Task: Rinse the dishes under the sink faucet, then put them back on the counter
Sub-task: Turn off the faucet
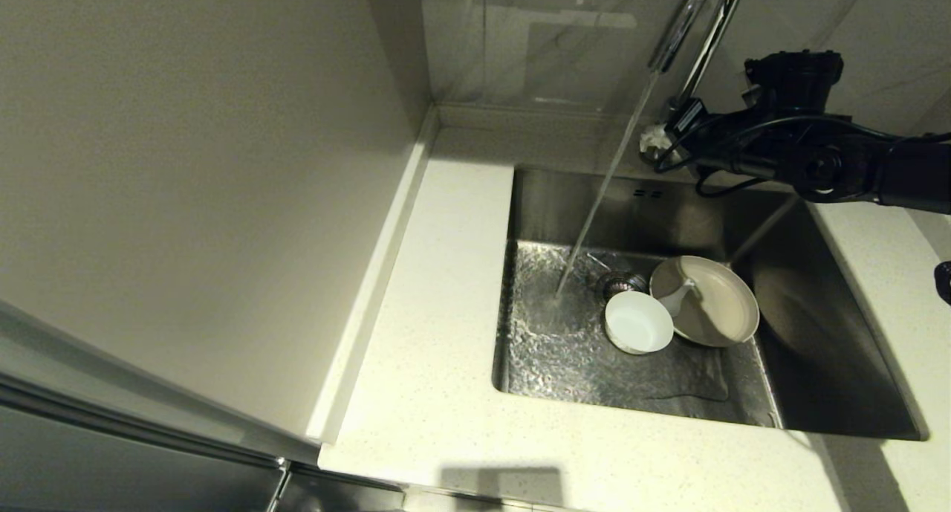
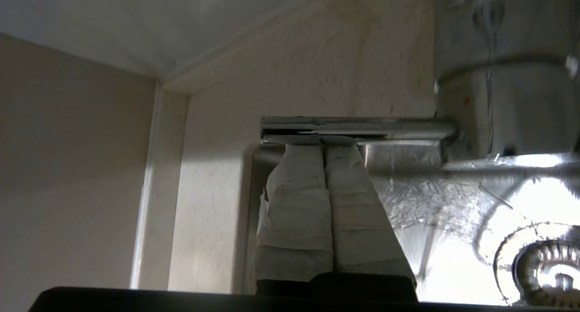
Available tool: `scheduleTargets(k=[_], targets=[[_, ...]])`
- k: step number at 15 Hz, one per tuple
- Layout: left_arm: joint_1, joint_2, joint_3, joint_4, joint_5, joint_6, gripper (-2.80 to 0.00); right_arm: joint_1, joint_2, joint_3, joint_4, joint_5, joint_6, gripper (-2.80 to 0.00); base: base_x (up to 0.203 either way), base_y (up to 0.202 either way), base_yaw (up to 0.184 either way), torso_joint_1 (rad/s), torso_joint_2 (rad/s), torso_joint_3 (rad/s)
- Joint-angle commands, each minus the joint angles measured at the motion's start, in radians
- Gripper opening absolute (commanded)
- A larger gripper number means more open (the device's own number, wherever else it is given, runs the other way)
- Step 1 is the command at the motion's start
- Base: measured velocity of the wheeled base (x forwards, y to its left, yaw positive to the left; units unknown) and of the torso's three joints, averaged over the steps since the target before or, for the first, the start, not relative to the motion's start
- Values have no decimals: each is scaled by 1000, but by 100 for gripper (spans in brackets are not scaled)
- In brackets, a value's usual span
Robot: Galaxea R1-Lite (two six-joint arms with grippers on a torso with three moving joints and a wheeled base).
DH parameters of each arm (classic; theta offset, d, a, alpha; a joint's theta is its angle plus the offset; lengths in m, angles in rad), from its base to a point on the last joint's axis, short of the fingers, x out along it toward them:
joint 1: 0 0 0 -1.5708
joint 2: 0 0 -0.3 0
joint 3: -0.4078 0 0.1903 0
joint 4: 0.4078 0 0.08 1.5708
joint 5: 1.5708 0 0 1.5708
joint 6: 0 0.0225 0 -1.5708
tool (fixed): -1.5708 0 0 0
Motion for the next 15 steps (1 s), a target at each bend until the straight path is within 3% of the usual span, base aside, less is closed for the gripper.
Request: scheduleTargets(k=[1, 11, 15], targets=[[0, -3, 0, 0, 1, -1, -280, 0, 17, 0, -24, -18, 0, -280, 0, 0, 0, 0, 0, 0], [0, -3, 0, 0, 1, -1, -280, -23, 14, 1, -57, -63, -22, -280, 0, 0, 0, 0, 0, 0], [0, -3, 0, 0, 1, -1, -280, -47, -72, 3, 56, -57, -3, -280, 0, 0, 0, 0, 0, 0]])
